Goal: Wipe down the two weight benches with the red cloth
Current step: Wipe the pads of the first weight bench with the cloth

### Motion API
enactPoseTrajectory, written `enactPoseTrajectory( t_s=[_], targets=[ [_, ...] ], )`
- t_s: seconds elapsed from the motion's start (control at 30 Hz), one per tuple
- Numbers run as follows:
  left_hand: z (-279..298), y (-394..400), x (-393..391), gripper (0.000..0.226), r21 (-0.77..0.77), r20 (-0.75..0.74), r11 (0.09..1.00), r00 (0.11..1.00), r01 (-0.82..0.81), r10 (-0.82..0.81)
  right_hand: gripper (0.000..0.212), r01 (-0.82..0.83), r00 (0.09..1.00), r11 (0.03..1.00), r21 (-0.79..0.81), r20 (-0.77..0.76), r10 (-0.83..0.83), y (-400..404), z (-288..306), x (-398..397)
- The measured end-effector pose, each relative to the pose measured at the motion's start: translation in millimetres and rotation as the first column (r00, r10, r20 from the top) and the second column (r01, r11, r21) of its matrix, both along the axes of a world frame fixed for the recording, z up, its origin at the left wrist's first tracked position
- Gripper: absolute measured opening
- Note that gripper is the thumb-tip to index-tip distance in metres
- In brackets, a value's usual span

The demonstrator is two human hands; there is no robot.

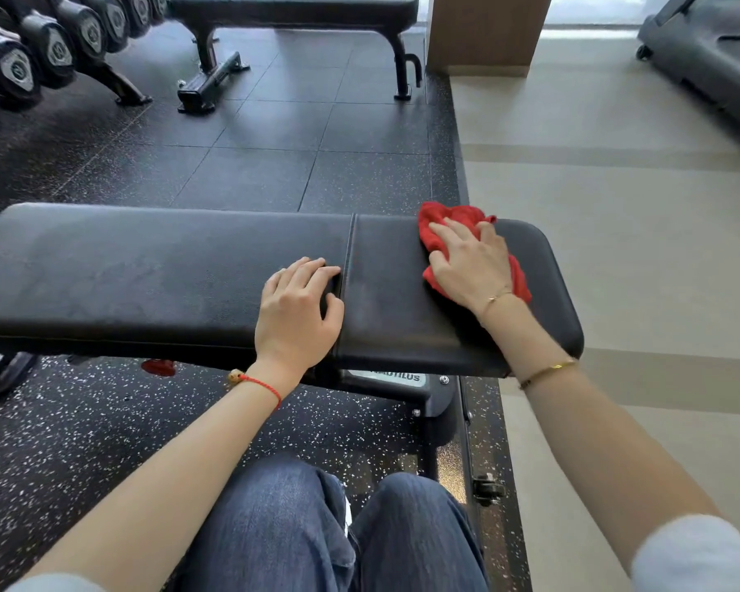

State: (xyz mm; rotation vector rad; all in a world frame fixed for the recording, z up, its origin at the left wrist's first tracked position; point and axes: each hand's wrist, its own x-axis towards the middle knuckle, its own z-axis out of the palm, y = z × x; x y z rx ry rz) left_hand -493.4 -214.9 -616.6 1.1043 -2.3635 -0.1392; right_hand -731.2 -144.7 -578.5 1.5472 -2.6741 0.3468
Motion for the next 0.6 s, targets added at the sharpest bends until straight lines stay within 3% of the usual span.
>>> enactPoseTrajectory(
  t_s=[0.07, 0.2, 0.3, 0.43, 0.6],
  targets=[
    [0, 0, 0, 0.035, 0.000, -0.003, 1.000, 1.000, -0.003, 0.003, 0.051, -0.018, 1.000, 1.000, 0.006, -0.012, 0.018, -4, 0, 22],
    [1, 1, 0, 0.037, 0.006, -0.008, 1.000, 1.000, 0.001, 0.000, 0.056, -0.232, 0.973, 0.973, -0.010, 0.001, 0.232, 26, -7, 75],
    [0, 1, 2, 0.038, 0.014, -0.007, 1.000, 1.000, 0.010, -0.010, 0.058, -0.266, 0.964, 0.963, -0.051, -0.003, 0.266, 59, -8, 87],
    [0, 1, 3, 0.039, 0.019, 0.001, 0.999, 1.000, 0.026, -0.026, 0.054, -0.131, 0.990, 0.983, -0.125, -0.065, 0.124, 96, -11, 53],
    [-4, 1, 0, 0.038, 0.009, 0.001, 1.000, 1.000, 0.012, -0.012, 0.048, 0.186, 0.982, 0.977, -0.101, 0.052, -0.182, 92, -5, -12]
  ],
)
